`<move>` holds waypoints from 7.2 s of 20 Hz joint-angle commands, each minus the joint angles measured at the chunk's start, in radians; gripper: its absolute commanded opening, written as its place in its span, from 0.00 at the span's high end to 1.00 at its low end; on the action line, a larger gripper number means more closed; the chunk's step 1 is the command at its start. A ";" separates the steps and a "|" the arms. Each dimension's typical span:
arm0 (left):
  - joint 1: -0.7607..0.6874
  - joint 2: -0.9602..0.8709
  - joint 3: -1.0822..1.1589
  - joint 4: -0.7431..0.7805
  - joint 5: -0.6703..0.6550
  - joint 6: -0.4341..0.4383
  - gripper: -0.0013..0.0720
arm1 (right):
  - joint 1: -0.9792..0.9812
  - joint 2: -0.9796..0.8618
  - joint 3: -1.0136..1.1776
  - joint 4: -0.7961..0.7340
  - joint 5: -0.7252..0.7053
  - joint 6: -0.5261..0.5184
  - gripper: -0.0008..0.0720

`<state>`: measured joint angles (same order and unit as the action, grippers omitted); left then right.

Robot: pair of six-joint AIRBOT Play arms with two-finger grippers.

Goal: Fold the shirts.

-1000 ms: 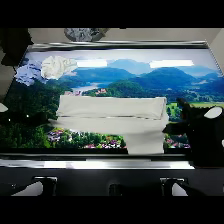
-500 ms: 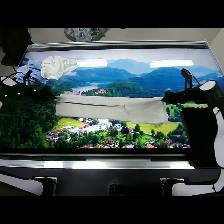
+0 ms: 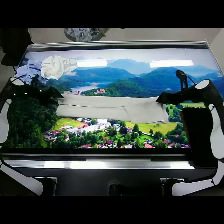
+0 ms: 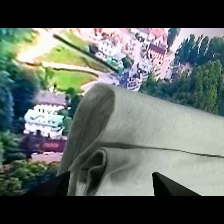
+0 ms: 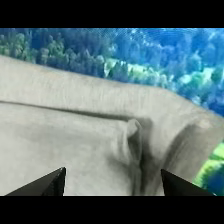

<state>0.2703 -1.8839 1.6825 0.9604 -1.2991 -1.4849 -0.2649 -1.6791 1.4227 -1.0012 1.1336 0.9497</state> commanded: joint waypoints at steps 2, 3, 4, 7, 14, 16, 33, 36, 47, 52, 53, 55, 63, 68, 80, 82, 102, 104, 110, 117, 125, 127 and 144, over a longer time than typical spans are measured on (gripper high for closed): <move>0.028 0.080 0.041 -0.002 -0.031 0.011 0.14 | -0.058 0.015 0.009 -0.203 0.177 -0.007 0.00; 0.027 0.107 0.042 -0.001 -0.034 0.012 0.14 | -0.065 -0.002 0.009 -0.183 0.196 -0.008 0.00; 0.024 0.131 0.042 -0.001 -0.048 0.025 0.14 | -0.071 -0.022 0.009 -0.156 0.200 -0.015 0.00; 0.015 0.172 0.042 0.000 -0.140 0.049 0.14 | -0.071 -0.093 0.009 -0.071 0.200 -0.026 0.00; 0.003 0.183 0.042 0.000 -0.193 0.049 0.15 | -0.070 -0.206 0.009 0.049 0.226 0.028 0.04; -0.006 0.183 0.042 0.000 -0.193 0.049 0.16 | -0.071 -0.207 0.010 0.067 0.229 0.032 0.73; -0.705 0.005 -0.107 -0.305 0.335 0.060 0.93 | 0.025 0.435 0.010 0.247 0.347 0.156 0.92; -0.761 -0.066 -0.074 -0.463 0.352 0.064 0.93 | 0.025 0.526 0.010 0.249 0.388 0.205 0.92; -0.847 -0.107 -0.033 -0.590 0.399 0.105 0.93 | 0.026 0.592 0.010 0.303 0.327 0.230 0.92; -0.585 0.144 -0.033 -0.344 0.315 0.105 0.93 | 0.190 0.473 0.010 0.394 0.172 0.198 0.92; -0.528 0.206 -0.033 -0.319 0.304 0.106 0.93 | 0.242 0.437 0.010 0.411 0.127 0.195 0.92; -0.422 0.320 -0.033 -0.296 0.295 0.106 0.93 | 0.344 0.350 0.010 0.484 0.019 0.179 0.92; -0.265 0.605 -0.034 -0.296 0.289 0.117 0.93 | 0.640 -0.072 0.012 0.968 -0.333 0.025 0.92; -0.306 0.610 -0.057 -0.265 0.270 0.127 0.93 | 0.697 -0.202 0.012 1.270 -0.313 -0.198 0.08; -0.216 0.608 -0.104 -0.094 0.267 0.127 0.93 | 0.192 0.038 -0.061 -0.024 0.251 0.249 0.09; -0.217 0.608 -0.104 -0.077 0.263 0.127 0.93 | 0.212 0.036 -0.193 0.122 0.142 0.242 0.09; -0.218 0.595 -0.104 -0.076 0.237 0.128 0.93 | 0.010 0.177 -0.026 0.422 0.165 0.064 0.92; -0.218 0.591 -0.104 -0.076 0.237 0.128 0.93 | -0.130 0.238 0.050 0.343 0.243 0.123 0.92; -0.218 0.591 -0.104 -0.076 0.237 0.129 0.93 | -0.527 0.356 0.162 0.323 0.390 0.174 0.92; -0.218 0.591 -0.104 -0.077 0.198 0.147 0.93 | -0.840 0.406 0.181 0.279 0.529 0.173 0.92; -0.218 0.591 -0.104 -0.077 0.180 0.155 0.93 | -0.884 0.409 0.137 -0.026 0.536 0.225 0.92; -0.218 0.591 -0.104 -0.077 0.180 0.154 0.93 | -0.885 0.432 0.051 -0.099 0.529 0.226 0.92; -0.228 0.591 0.044 0.020 0.180 0.191 0.93 | -0.831 0.622 0.029 -0.337 0.005 0.043 0.06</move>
<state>0.0494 -1.2915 1.6505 0.9009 -1.1194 -1.3155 -1.1351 -1.0592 1.2236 -1.3975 1.3037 1.0664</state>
